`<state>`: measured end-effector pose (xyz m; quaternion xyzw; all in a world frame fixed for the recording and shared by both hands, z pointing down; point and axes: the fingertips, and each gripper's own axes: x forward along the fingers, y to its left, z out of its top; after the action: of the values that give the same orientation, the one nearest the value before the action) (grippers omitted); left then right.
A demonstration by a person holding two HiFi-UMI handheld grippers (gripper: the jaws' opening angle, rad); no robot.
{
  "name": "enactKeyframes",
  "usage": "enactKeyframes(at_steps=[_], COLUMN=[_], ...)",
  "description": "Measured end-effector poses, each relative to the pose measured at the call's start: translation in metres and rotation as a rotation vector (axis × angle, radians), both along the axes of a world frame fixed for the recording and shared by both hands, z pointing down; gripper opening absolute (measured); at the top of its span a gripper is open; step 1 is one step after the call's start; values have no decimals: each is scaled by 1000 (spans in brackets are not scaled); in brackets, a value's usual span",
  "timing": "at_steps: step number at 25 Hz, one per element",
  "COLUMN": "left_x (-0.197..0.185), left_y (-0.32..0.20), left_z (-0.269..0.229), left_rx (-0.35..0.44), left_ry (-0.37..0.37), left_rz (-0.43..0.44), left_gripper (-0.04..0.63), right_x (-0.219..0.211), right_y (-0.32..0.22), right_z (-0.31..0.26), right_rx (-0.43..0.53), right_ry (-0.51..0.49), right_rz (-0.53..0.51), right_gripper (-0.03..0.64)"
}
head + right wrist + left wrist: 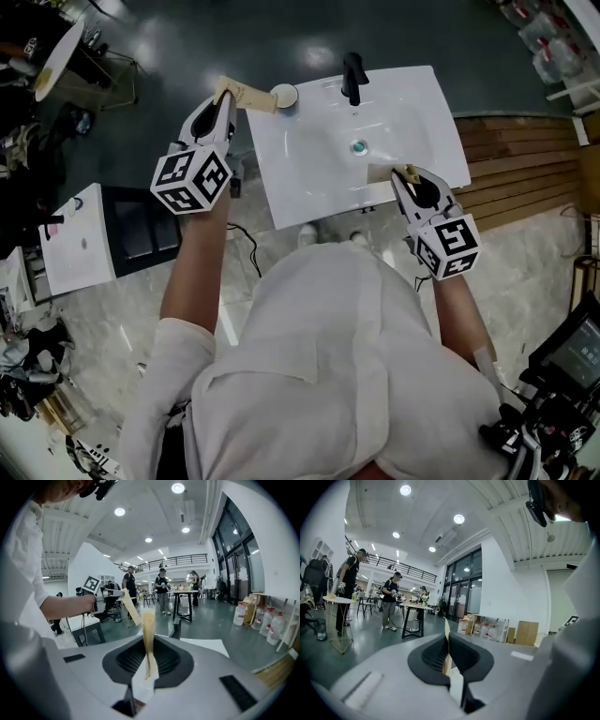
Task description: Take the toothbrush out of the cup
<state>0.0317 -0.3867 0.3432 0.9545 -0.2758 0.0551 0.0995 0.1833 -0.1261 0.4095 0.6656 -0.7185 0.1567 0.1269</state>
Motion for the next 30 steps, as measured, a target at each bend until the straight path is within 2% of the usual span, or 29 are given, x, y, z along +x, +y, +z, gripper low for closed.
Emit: enactKeyframes(at_steps=[13,30], left_x=[-32,-33], left_y=[68,174], left_z=[3,34], left_rx=[-22,-76], left_ry=[-38,-109], left_rz=[-49,-74], left_gripper=[8,8], right_x=[6,1], right_y=[-19,-12], right_z=[-4,6], right_rx=[19,17], right_ry=[1,-18], right_rz=[-159,-330], right_gripper=[46,46])
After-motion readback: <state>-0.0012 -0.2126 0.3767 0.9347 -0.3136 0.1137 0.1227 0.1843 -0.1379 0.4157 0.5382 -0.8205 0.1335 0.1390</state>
